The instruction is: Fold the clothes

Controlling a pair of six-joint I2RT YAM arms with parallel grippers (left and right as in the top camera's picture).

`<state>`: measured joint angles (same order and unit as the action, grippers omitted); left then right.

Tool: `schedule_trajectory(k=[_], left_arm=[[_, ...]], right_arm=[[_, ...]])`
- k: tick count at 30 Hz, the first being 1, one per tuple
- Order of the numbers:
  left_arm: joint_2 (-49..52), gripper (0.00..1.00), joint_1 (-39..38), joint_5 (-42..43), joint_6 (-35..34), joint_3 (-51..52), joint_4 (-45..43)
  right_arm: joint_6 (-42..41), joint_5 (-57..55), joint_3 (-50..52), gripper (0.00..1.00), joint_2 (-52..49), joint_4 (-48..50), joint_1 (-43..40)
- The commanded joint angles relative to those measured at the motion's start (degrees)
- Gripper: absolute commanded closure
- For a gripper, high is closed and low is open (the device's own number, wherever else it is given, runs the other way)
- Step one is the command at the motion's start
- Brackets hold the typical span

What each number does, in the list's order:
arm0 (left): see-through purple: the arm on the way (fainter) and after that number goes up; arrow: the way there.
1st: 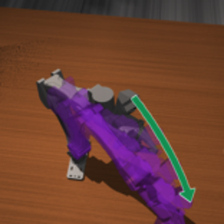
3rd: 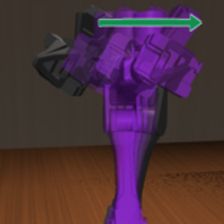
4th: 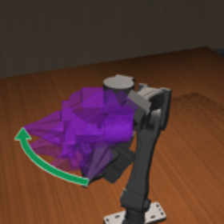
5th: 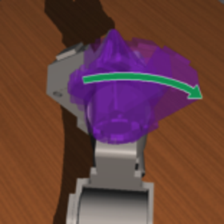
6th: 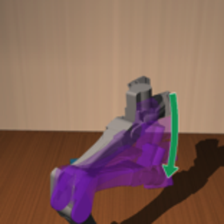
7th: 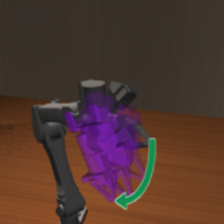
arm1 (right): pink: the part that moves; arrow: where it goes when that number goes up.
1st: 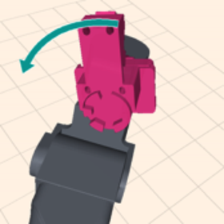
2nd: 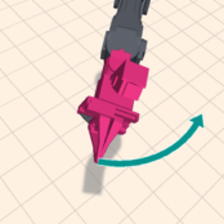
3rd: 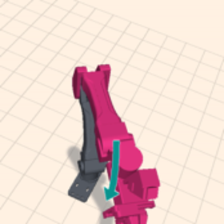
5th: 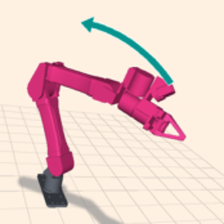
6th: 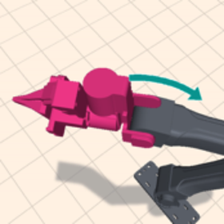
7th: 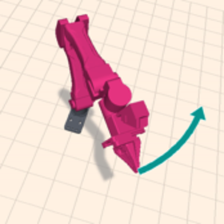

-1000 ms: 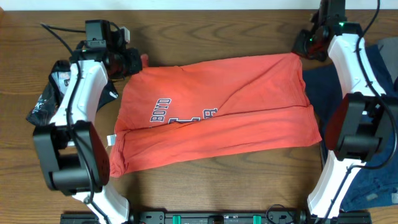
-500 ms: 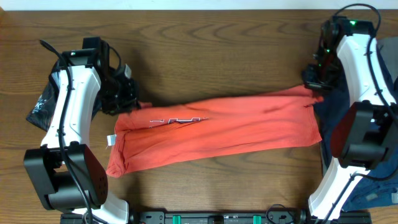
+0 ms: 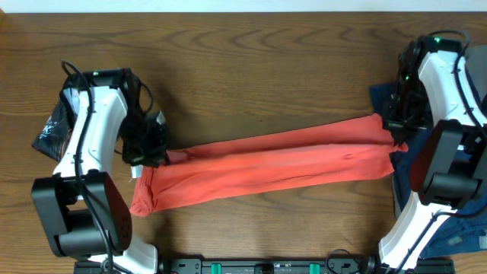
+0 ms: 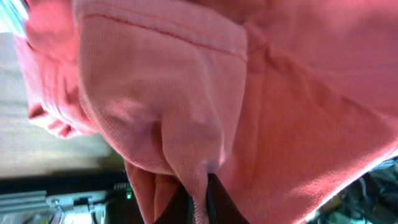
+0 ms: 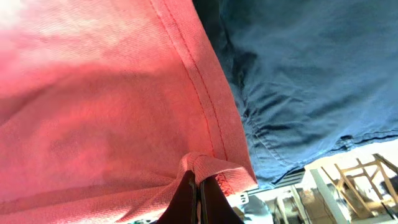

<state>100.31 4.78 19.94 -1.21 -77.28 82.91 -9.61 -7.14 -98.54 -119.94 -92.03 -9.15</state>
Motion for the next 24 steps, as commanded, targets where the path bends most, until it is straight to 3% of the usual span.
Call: schedule_trajectory(k=[1,6,7,8,11,12,24], left_arm=[[-0.8,0.94,0.3,-1.6,1.7,2.7,0.4],[-0.8,0.93,0.3,-3.1,1.6,6.0,0.2],[-0.8,0.67,0.3,-3.6,1.6,6.5,0.2],[-0.8,0.54,0.3,-4.3,1.6,7.0,0.2],[-0.8,0.45,0.3,-4.6,1.6,7.4,0.1],[-0.8,0.42,0.3,-4.6,1.5,7.4,-0.1],[-0.8,0.42,0.2,-2.4,-1.2,7.4,-8.7]], right_arm=[[1.2,-1.7,3.3,0.99,1.1,1.4,0.5],[1.1,-1.6,7.0,0.99,1.1,2.6,0.5],[1.1,-1.6,7.3,0.96,1.1,2.5,0.5],[1.1,-1.6,7.5,0.9,1.1,2.5,0.4],[1.2,-1.6,7.5,0.58,1.1,2.5,0.4],[1.1,-1.6,7.5,0.54,1.1,2.5,0.4],[9.3,7.5,7.6,0.54,1.1,6.9,-1.8]])
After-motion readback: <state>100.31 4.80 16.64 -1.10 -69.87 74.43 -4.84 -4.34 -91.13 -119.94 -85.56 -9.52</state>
